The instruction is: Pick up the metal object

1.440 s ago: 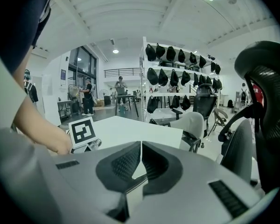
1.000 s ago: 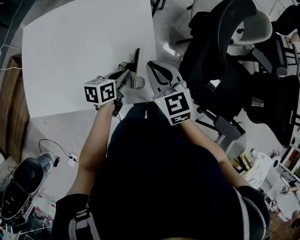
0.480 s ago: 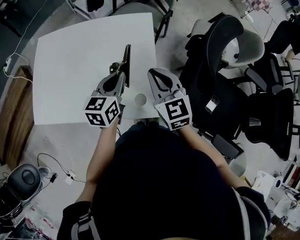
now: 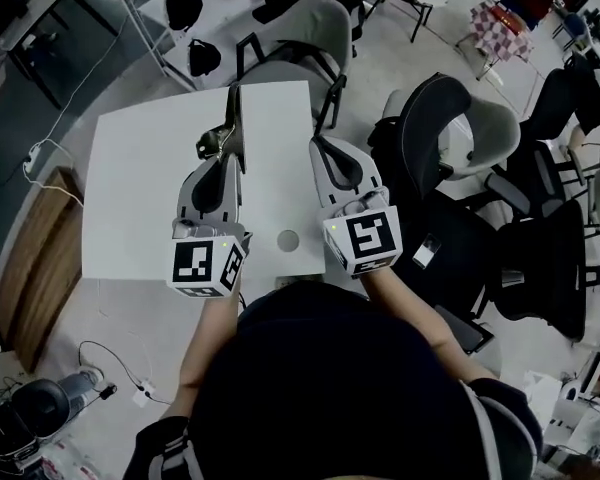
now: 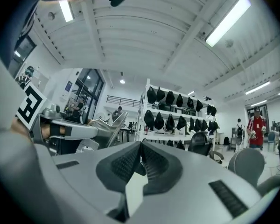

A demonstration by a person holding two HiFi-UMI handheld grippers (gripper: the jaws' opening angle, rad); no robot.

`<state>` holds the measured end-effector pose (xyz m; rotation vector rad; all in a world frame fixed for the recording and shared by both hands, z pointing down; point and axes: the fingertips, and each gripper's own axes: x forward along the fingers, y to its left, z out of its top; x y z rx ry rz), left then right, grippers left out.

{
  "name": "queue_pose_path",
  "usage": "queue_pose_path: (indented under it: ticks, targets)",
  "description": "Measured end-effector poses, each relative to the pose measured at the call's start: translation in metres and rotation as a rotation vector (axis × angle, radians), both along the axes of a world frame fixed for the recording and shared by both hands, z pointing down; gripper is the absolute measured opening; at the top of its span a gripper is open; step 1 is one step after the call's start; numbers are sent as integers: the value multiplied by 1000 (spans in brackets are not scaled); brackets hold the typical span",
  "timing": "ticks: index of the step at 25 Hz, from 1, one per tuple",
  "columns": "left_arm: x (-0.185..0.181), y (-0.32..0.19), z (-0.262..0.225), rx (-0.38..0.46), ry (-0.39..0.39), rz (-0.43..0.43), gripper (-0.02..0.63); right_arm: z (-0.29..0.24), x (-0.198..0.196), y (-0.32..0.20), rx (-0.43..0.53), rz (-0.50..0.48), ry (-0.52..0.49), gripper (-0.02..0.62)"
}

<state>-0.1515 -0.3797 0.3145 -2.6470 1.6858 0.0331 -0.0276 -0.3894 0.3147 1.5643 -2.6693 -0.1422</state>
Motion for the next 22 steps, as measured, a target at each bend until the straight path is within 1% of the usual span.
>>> queue_pose_path:
  ticks: [2, 5, 7, 10, 18, 22]
  targets:
    - [-1, 5, -20, 52, 2, -11, 23, -20, 1, 2, 50, 8, -8, 28]
    - [0, 11, -44, 110, 11, -16, 23, -44, 2, 7, 145, 6, 9, 28]
    - [3, 14, -52, 133, 11, -17, 23, -53, 3, 10, 169, 8, 9, 28]
    - [3, 17, -56, 146, 7, -15, 23, -56, 3, 12, 171, 16, 10, 28]
    - [8, 20, -52, 141, 5, -11, 23, -49, 7, 16, 163, 23, 24, 28]
    - [11, 21, -51, 140, 2, -12, 23, -46, 10, 17, 149, 18, 9, 26]
